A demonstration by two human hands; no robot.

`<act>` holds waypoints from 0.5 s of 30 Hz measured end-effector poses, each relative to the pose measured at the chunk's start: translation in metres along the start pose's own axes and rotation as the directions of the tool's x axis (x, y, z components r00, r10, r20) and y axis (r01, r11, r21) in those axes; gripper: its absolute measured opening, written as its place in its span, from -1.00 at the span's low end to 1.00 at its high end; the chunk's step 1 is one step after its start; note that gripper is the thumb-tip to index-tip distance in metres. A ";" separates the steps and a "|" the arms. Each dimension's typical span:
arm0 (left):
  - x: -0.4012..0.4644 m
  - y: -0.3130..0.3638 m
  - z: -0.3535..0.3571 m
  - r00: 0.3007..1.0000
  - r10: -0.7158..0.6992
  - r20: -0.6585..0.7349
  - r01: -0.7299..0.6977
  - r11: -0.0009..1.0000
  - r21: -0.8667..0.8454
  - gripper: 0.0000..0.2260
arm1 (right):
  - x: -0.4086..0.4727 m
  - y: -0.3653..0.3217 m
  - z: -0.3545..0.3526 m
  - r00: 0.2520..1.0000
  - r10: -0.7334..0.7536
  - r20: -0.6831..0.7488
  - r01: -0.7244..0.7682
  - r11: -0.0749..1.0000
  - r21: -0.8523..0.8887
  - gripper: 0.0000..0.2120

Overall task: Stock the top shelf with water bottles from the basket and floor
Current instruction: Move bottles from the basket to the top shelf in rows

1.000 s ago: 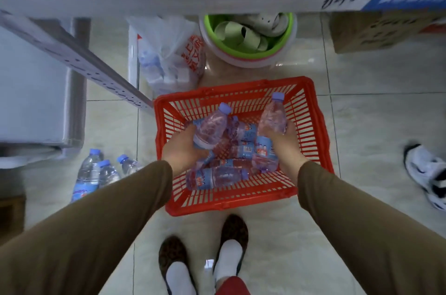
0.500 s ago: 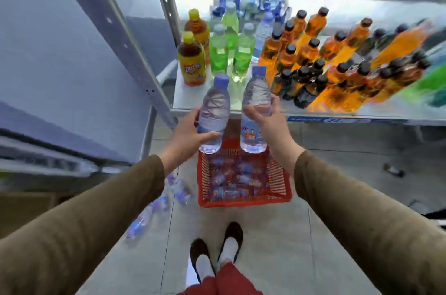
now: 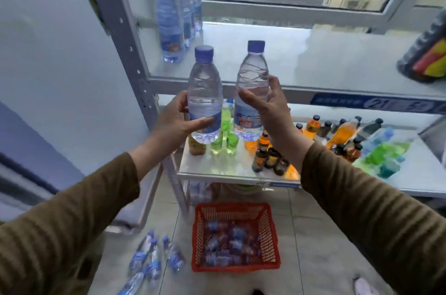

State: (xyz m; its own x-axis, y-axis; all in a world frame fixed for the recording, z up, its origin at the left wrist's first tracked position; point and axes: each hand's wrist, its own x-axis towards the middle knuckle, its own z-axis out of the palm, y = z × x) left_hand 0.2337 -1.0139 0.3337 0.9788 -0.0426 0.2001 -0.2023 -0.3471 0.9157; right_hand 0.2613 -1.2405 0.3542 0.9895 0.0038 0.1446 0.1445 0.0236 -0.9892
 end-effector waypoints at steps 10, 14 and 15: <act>0.069 0.059 0.025 0.974 0.061 -0.220 -0.059 0.998 0.016 -0.52 | 0.112 -0.065 -0.028 0.980 -0.128 0.153 0.120 0.991 0.063 -0.64; 0.094 0.062 0.028 0.955 0.067 -0.288 -0.055 0.997 0.047 -0.62 | 0.156 -0.069 -0.025 0.976 -0.108 0.188 0.095 0.993 0.072 -0.59; 0.100 0.061 0.028 0.951 0.065 -0.302 -0.054 0.998 0.046 -0.62 | 0.166 -0.069 -0.022 0.975 -0.102 0.195 0.093 0.994 0.057 -0.54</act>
State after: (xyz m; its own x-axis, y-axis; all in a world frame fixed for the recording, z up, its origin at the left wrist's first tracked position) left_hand 0.3197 -1.0652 0.3998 0.9085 0.2200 0.3553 -0.2532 -0.3866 0.8868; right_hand 0.4158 -1.2640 0.4457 0.9490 0.1966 0.2466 0.2349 0.0811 -0.9686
